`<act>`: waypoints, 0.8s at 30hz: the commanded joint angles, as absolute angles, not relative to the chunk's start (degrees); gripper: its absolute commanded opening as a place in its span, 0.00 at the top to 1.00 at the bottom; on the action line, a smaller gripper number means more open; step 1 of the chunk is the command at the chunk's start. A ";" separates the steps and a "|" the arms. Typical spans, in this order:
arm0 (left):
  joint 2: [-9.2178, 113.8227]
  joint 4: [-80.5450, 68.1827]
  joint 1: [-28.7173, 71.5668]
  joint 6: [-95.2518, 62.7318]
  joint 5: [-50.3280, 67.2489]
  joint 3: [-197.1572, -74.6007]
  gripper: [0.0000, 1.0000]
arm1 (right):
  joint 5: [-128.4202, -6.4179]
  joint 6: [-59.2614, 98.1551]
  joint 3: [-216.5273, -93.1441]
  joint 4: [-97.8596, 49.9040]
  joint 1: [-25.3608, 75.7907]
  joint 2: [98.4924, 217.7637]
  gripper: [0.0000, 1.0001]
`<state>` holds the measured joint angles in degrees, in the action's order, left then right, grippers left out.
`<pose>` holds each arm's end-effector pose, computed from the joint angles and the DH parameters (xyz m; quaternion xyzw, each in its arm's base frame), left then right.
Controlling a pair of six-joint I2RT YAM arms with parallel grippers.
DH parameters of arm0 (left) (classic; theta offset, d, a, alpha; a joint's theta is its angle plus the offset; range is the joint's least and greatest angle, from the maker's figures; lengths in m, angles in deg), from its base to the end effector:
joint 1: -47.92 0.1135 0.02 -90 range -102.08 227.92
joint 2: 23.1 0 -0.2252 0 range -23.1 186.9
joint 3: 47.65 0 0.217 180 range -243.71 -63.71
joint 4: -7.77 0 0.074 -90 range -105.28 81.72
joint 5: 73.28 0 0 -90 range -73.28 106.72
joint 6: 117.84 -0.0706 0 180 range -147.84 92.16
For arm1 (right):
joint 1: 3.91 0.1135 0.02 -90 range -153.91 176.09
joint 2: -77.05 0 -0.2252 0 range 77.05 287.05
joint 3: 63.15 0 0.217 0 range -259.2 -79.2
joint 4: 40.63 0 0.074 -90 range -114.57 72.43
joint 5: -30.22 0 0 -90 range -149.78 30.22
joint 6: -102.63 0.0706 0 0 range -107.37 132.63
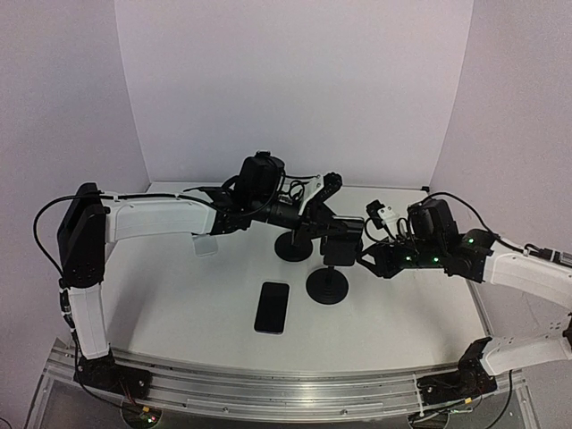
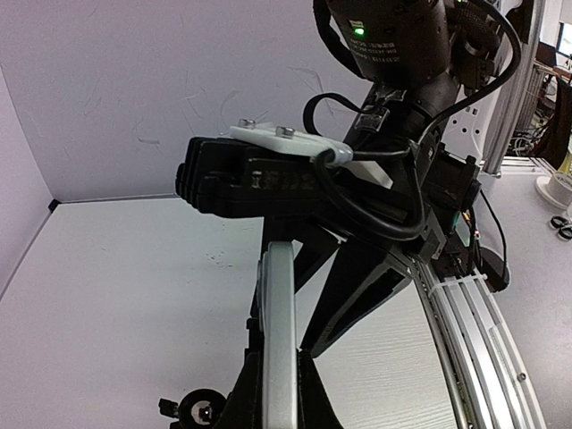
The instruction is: Remove the phone from the phone stand
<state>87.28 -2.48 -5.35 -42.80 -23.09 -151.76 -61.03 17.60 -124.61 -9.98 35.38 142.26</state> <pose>0.2252 -0.3773 0.2644 0.5912 0.5096 -0.4423 0.4418 0.2013 0.1667 0.2221 -0.2658 0.8437 0.1846 0.4284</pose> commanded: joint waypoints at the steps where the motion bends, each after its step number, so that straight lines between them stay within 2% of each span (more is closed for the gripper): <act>1: 86.25 -6.14 -4.81 -44.31 -18.70 -152.94 1.00 | -58.84 17.68 -127.80 -14.10 35.56 143.15 0.63; 7: 86.29 -6.50 -4.80 -42.57 -13.91 -153.56 1.00 | -59.34 17.57 -128.33 -14.91 35.72 144.26 0.59; 14: 85.91 -7.68 -4.81 -44.79 -12.94 -152.65 1.00 | -61.36 14.90 -127.75 -18.79 35.69 144.39 0.38; 18: 85.57 -7.75 -4.57 -44.98 -16.86 -152.68 1.00 | -62.19 4.72 -123.37 -26.01 35.58 142.02 0.25; 24: 85.58 -7.85 -3.66 -45.38 -20.66 -152.82 1.00 | -73.56 -6.13 -122.88 -29.14 33.00 143.21 0.21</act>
